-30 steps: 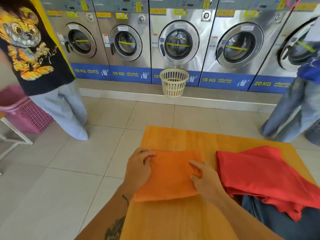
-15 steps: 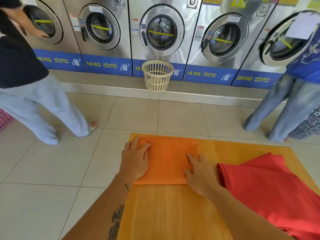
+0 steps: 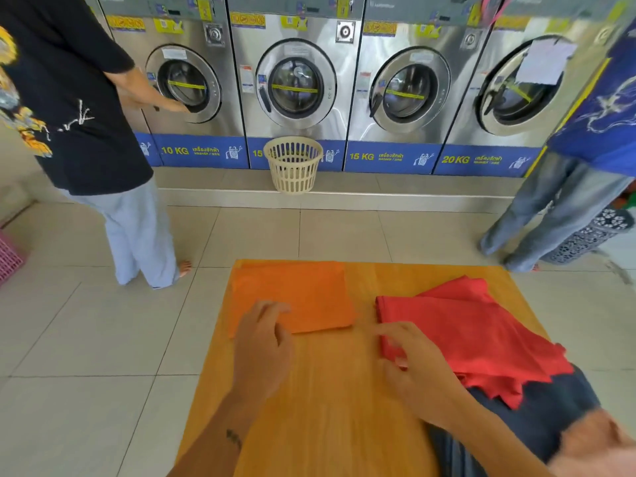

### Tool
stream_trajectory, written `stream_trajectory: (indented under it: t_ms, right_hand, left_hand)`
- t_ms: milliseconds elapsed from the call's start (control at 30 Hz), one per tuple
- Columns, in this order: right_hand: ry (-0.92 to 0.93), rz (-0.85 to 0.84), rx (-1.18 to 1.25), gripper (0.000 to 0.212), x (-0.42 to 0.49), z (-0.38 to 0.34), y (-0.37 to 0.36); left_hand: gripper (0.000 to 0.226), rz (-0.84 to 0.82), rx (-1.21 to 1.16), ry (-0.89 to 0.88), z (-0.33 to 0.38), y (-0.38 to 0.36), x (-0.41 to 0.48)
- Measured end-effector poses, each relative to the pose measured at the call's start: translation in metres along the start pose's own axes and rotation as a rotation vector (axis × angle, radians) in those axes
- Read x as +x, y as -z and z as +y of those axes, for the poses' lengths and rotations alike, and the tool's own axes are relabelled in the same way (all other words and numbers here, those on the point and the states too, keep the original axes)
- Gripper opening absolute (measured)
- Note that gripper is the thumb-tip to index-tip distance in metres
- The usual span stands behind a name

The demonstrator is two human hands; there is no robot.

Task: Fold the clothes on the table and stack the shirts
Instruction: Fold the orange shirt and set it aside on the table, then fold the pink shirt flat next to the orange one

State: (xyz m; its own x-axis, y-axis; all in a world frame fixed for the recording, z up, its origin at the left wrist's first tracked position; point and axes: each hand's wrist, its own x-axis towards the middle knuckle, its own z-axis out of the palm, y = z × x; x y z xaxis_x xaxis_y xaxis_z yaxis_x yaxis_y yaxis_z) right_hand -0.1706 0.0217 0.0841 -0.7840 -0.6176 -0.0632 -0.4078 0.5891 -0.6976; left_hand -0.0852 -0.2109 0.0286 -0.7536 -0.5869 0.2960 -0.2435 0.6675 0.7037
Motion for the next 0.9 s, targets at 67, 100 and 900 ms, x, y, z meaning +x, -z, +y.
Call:
stream_trajectory:
  t_ms: [67,100,900]
  right_hand:
    - [0.011,0.060,0.021,0.046,-0.038,0.012,0.024]
    - [0.024,0.077,0.022,0.045,-0.057,0.020,0.035]
    - [-0.608,0.060,0.180,0.080,-0.298,0.241,0.130]
  left_hand:
    - [0.036,-0.017,-0.068,-0.006,0.036,-0.004,-0.030]
    - [0.036,-0.022,-0.092,-0.012,0.055,-0.006,-0.047]
    - [0.080,-0.778,0.345,-0.201,0.262,-0.174,-0.233]
